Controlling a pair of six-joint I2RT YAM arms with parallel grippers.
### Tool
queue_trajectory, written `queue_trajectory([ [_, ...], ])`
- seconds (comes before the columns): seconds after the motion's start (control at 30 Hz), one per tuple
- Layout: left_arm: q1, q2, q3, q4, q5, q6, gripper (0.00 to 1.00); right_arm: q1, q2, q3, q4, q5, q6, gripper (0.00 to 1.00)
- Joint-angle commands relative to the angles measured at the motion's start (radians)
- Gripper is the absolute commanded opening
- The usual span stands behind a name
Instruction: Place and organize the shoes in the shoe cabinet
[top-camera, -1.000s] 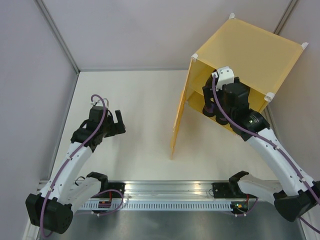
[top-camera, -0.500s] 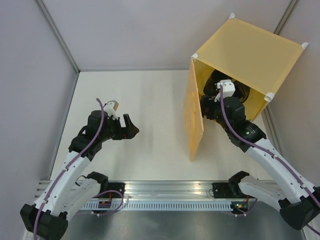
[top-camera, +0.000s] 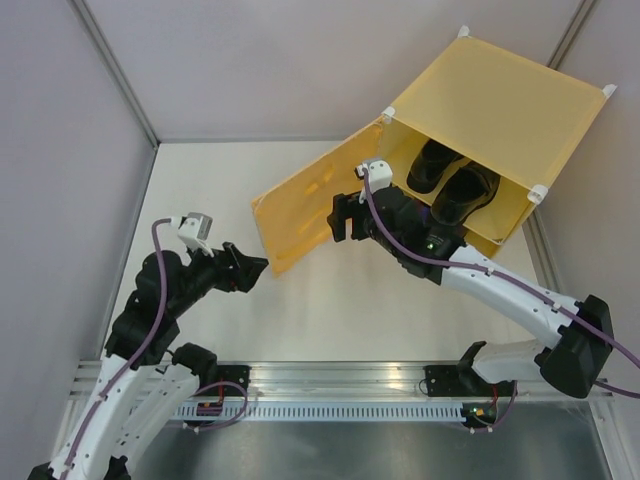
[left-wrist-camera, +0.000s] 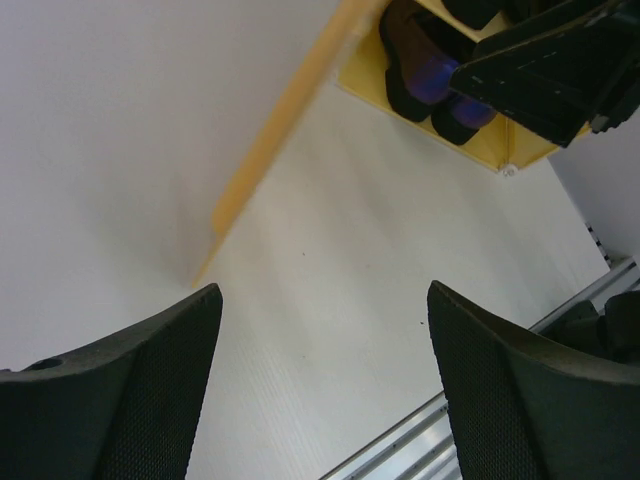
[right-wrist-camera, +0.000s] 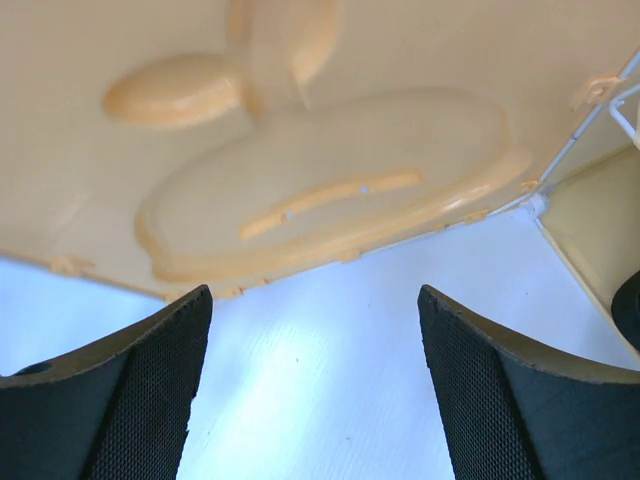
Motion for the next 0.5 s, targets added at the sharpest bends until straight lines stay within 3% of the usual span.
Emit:
queue_trajectory([
  [0.0,-0.002,-0.098,-0.017,0.035,-0.061,0.047,0.85,0.001,0.005,0.037,0.050,0.057,0.024,0.87],
  [0.17,-0.002,-0.147,-0.040,0.035,-0.126,0.058,0.76,0.002,-0.029,0.008,0.021,0.142,0.055,0.88],
  [0.47,-0.003,0.250,0.046,0.107,0.058,0.087,0.79,0.002,-0.188,-0.037,-0.231,0.432,0.193,0.91],
])
